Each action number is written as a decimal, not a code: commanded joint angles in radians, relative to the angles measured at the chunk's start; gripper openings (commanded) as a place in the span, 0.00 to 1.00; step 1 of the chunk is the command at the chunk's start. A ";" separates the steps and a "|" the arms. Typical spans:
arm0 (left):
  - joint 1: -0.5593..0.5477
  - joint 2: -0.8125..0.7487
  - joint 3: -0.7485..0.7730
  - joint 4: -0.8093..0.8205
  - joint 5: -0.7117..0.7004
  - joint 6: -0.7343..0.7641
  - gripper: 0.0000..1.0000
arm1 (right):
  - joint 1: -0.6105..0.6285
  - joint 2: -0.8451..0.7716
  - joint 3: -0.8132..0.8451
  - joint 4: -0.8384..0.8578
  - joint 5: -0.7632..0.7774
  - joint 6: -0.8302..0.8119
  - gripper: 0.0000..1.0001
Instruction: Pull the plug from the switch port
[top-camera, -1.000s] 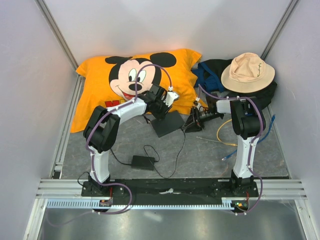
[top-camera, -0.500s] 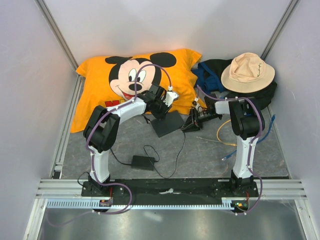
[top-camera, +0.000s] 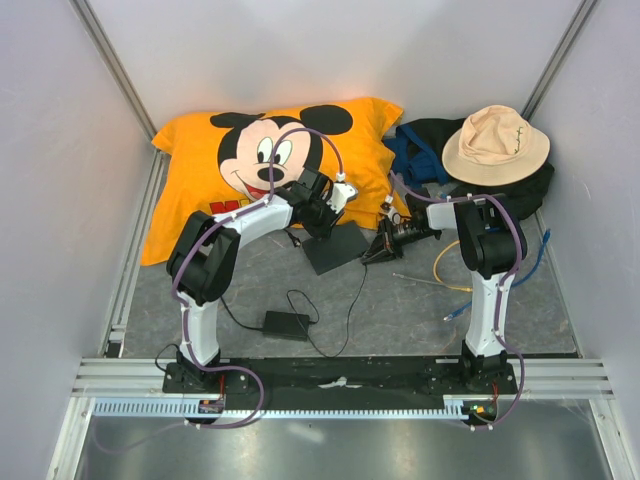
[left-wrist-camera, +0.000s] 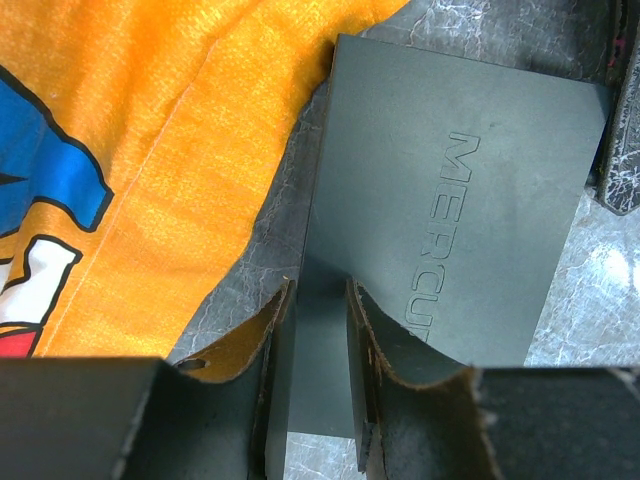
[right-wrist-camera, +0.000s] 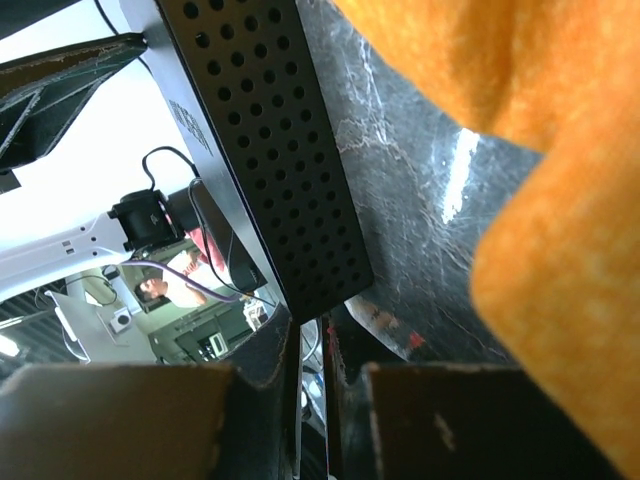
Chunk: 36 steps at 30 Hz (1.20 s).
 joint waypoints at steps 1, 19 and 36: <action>-0.043 0.096 -0.078 -0.128 0.027 0.005 0.33 | 0.009 0.100 -0.043 0.006 0.230 -0.006 0.03; -0.057 0.104 -0.080 -0.126 -0.003 -0.004 0.33 | -0.037 0.173 0.049 -0.241 0.316 -0.222 0.00; -0.060 0.096 -0.087 -0.120 -0.011 0.001 0.33 | -0.037 0.112 -0.011 -0.271 0.329 -0.184 0.00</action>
